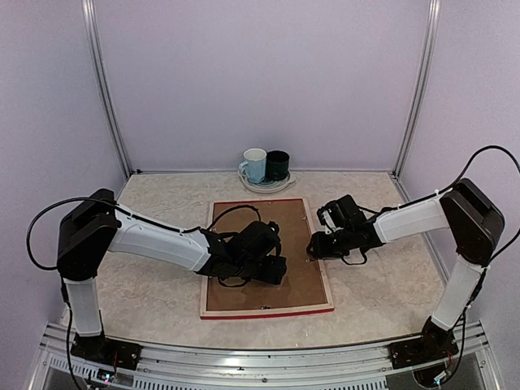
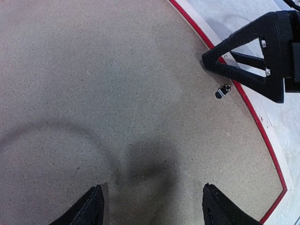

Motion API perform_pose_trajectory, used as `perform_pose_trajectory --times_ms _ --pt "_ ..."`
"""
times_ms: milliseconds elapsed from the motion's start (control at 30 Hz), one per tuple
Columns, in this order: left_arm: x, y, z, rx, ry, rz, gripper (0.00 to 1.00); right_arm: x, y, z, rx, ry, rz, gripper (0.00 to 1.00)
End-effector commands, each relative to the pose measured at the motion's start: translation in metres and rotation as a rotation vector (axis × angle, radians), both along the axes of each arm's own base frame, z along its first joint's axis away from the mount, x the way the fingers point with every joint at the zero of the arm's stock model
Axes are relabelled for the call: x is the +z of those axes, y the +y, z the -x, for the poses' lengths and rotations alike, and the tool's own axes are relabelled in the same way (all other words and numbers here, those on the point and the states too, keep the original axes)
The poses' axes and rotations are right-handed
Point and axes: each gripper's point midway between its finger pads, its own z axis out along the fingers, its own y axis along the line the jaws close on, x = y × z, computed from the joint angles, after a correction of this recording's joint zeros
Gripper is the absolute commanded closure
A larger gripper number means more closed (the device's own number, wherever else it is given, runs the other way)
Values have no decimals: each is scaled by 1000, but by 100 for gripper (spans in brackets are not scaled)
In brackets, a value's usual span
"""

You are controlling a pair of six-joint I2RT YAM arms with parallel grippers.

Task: Put the photo into the frame
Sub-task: Position the photo frame at the center of the board, then press the fastener onto the backboard.

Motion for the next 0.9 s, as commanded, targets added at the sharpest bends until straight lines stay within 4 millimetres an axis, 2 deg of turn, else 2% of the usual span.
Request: perform_pose_trajectory --times_ms 0,433,867 --pt "-4 -11 1 -19 8 19 29 -19 -14 31 27 88 81 55" --pt "-14 -8 3 -9 23 13 29 -30 -9 51 109 120 138 57" --pt "-22 -7 4 -5 39 7 29 -15 1 59 157 110 93 58"
